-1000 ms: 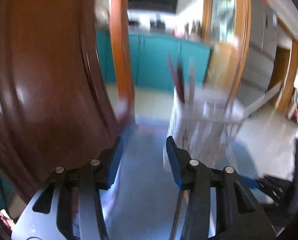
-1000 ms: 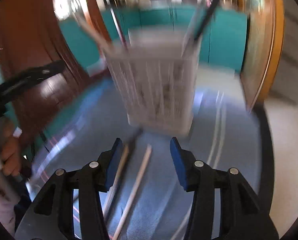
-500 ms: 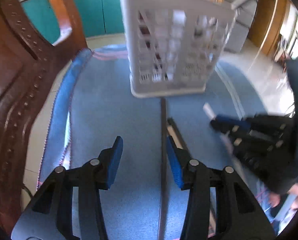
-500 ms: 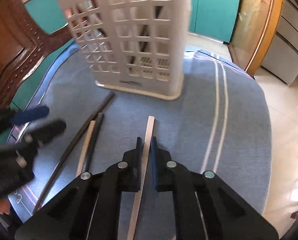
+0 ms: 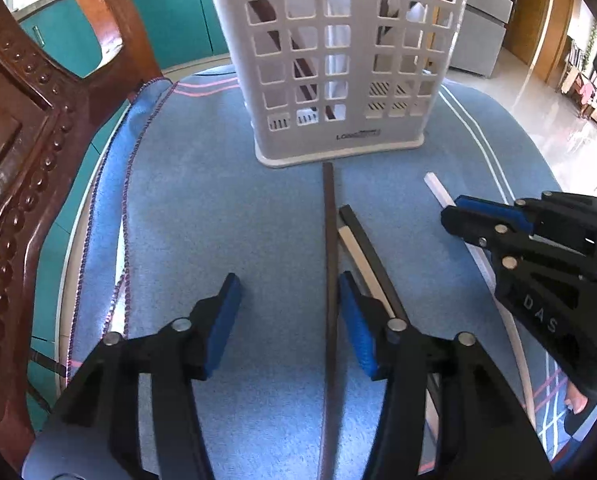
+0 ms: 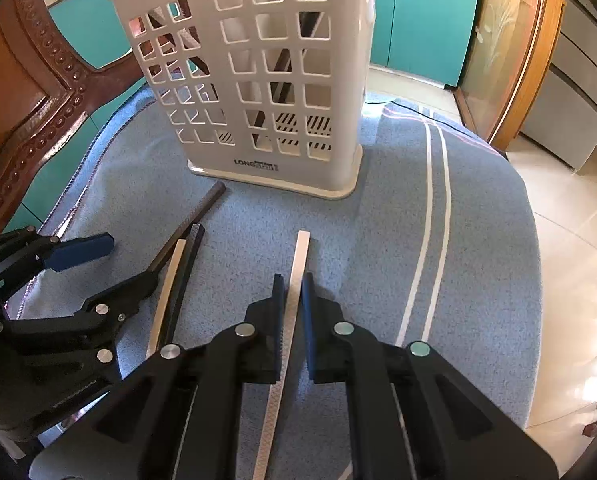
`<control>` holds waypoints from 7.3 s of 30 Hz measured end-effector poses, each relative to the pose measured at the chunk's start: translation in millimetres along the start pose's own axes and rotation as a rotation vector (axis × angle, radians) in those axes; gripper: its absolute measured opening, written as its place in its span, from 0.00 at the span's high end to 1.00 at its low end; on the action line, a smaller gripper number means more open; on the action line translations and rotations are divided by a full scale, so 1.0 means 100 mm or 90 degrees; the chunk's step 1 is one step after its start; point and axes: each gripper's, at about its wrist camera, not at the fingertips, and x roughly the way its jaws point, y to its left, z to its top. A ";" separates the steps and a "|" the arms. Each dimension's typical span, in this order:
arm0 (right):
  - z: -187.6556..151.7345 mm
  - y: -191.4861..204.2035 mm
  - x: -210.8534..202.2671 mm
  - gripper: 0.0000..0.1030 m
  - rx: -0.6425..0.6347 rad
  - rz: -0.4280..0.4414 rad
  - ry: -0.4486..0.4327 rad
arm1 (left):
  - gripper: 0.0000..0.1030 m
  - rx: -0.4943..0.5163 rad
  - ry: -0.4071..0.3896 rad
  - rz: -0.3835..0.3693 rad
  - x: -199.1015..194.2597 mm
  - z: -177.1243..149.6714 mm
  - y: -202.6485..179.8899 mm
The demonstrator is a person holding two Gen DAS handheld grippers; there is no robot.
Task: Organize utensils
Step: 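Close the left gripper on a black chopstick while the right closes on a light wood one, then lift both held chopsticks up over the white caddy, then open both grippers to drop the chopsticks into the caddy, then close the left gripper on a light wood chopstick while the right closes on a black one, then lift both held chopsticks up over the white caddy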
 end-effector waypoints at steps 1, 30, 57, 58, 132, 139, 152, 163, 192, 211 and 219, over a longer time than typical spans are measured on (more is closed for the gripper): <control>0.00 0.02 0.01 0.90 -0.004 -0.006 -0.003 | 0.43 -0.003 -0.003 0.005 0.01 0.00 0.00; 0.03 0.09 -0.35 0.94 -0.018 0.046 -0.115 | 0.93 -0.084 -0.081 -0.014 -0.39 0.29 0.34; 1.06 -0.53 -2.79 0.94 0.083 0.153 -0.584 | 0.93 -0.279 -0.566 -0.116 -2.30 1.15 1.09; 1.09 -0.56 -2.73 0.94 0.085 0.130 -0.590 | 0.93 -0.280 -0.558 -0.105 -2.20 1.19 1.05; 0.06 -0.43 0.02 0.87 0.013 0.019 0.029 | 0.52 -0.078 -0.041 -0.094 -0.19 0.08 -0.05; 0.01 -0.31 0.07 0.78 -0.004 0.005 0.029 | 0.52 -0.062 -0.025 -0.054 -0.09 0.03 -0.17; -0.11 -0.08 0.04 0.67 -0.039 -0.026 0.025 | 0.78 -0.061 -0.026 -0.043 -0.13 0.04 -0.07; -0.11 0.01 0.05 0.66 -0.040 -0.029 0.022 | 0.77 -0.058 -0.025 -0.038 -0.10 0.05 -0.06; 0.13 -0.23 -1.78 0.94 -0.010 0.189 -0.242 | 0.93 -0.130 -0.315 -0.084 -1.93 0.21 0.42; 1.08 -0.57 -2.89 0.94 0.076 0.246 -0.529 | 0.93 -0.227 -0.565 -0.122 -2.88 1.11 1.08; 1.26 -0.57 -2.46 0.94 0.059 0.088 -0.524 | 0.93 -0.218 -0.553 -0.053 -2.27 1.33 0.85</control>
